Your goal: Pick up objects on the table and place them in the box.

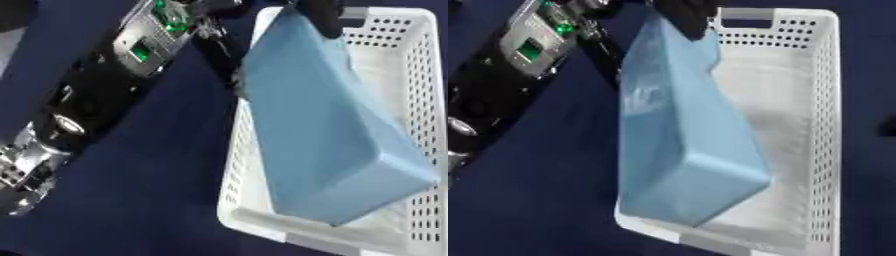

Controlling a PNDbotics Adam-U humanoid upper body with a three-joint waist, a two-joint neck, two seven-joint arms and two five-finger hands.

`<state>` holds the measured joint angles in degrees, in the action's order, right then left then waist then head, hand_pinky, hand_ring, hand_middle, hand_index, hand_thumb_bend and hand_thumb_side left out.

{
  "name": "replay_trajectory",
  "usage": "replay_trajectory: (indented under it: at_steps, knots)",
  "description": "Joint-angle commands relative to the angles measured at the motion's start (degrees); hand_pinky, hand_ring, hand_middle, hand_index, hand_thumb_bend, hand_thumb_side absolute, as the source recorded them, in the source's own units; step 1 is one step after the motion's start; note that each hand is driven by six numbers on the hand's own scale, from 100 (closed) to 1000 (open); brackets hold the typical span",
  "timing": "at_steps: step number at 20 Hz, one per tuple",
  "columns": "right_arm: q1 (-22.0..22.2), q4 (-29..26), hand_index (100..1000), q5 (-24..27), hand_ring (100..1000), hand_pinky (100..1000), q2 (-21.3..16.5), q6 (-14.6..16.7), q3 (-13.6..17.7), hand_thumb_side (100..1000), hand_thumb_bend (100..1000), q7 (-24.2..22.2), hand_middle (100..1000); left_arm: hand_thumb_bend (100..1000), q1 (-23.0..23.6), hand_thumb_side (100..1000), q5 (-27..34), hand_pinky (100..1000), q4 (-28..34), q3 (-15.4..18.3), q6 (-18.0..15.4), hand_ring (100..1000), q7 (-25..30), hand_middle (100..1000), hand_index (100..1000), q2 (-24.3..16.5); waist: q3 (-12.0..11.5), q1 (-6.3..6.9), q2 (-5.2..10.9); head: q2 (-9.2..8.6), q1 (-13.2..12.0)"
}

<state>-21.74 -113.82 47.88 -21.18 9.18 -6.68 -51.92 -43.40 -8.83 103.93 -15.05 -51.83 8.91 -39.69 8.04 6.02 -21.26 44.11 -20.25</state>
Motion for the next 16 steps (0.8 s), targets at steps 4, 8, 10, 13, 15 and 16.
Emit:
replay_trajectory:
  at_steps: [4, 8, 10, 13, 15, 16]
  knots:
    - [-0.74, -0.77, 999, -0.05, 691, 826, -0.12, -0.03, 0.13, 730, 100, -0.05, 678, 825, -0.96, 508, -0.99, 925, 1.47, 2.4, -0.14, 939, 2.58, 932, 1000, -1.07, -0.02, -0.2, 1.21, 0.0, -0.44]
    - [-0.72, -0.77, 1000, -0.07, 691, 827, -0.11, -0.02, 0.11, 730, 100, -0.05, 678, 876, -0.84, 452, -3.62, 935, 1.15, 3.11, -0.14, 949, 2.71, 942, 1000, -1.14, -0.13, -0.25, 1.22, 0.0, -0.4]
    - [-0.72, -0.77, 1000, -0.08, 691, 827, -0.12, -0.01, 0.1, 730, 100, -0.05, 679, 884, -0.82, 448, -4.57, 938, 1.12, 3.2, -0.14, 952, 2.27, 945, 1000, -1.16, -0.15, -0.26, 1.22, 0.0, -0.42]
    - [-0.7, -0.77, 1000, -0.14, 691, 827, -0.13, 0.04, 0.07, 730, 100, -0.05, 679, 863, -0.82, 431, -5.51, 932, 1.11, 3.2, -0.14, 947, 1.33, 941, 1000, -1.07, -0.2, -0.3, 1.16, 0.0, -0.5]
    - [-0.68, -0.77, 1000, -0.22, 692, 828, -0.13, 0.09, 0.04, 730, 100, -0.05, 679, 774, -0.75, 365, -5.6, 917, 0.92, 3.14, -0.14, 935, 0.35, 933, 1000, -0.89, -0.22, -0.32, 1.13, 0.0, -0.54]
    - [-0.67, -0.77, 1000, -0.26, 692, 828, -0.12, 0.12, 0.03, 729, 100, -0.05, 679, 345, -0.65, 334, -5.25, 864, 0.72, 3.12, -0.14, 898, -0.44, 901, 999, -0.74, -0.25, -0.34, 1.1, 0.0, -0.55]
